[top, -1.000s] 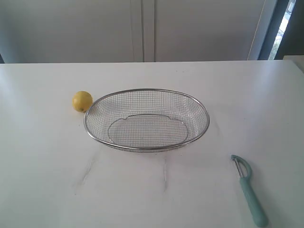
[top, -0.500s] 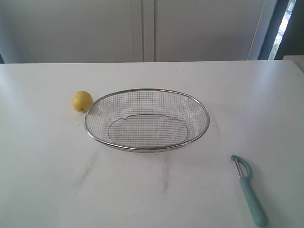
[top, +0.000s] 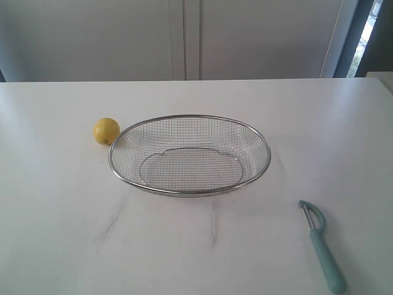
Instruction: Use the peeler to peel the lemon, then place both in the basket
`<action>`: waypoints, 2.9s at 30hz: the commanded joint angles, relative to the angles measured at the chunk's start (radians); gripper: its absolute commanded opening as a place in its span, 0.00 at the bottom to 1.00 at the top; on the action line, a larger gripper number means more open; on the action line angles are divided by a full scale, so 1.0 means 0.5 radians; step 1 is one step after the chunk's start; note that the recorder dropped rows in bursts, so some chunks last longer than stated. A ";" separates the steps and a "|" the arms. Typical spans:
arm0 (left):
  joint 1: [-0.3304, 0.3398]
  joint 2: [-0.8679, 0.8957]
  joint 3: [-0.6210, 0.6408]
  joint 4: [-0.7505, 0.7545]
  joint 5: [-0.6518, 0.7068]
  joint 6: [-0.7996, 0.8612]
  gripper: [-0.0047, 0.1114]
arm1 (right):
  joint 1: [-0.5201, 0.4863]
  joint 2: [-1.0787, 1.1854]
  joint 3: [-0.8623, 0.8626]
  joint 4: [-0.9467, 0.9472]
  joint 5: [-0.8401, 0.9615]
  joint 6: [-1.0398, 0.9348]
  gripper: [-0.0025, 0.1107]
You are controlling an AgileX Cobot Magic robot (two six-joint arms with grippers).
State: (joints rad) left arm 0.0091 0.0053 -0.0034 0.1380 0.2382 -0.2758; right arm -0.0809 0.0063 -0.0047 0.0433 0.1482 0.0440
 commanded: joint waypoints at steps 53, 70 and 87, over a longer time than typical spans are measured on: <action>0.003 -0.011 0.007 -0.009 0.002 -0.011 0.04 | 0.008 0.606 -0.135 0.246 -0.639 0.192 0.02; 0.003 -0.011 0.007 -0.009 0.002 -0.011 0.04 | 0.008 1.866 -1.375 0.296 1.208 -0.359 0.02; 0.003 -0.011 0.007 -0.009 0.002 -0.011 0.04 | 0.599 2.665 -1.603 -0.037 1.558 -0.109 0.02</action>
State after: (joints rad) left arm 0.0091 0.0053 -0.0034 0.1380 0.2382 -0.2758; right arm 0.1639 1.3137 -0.7963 0.1298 0.9080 -0.1262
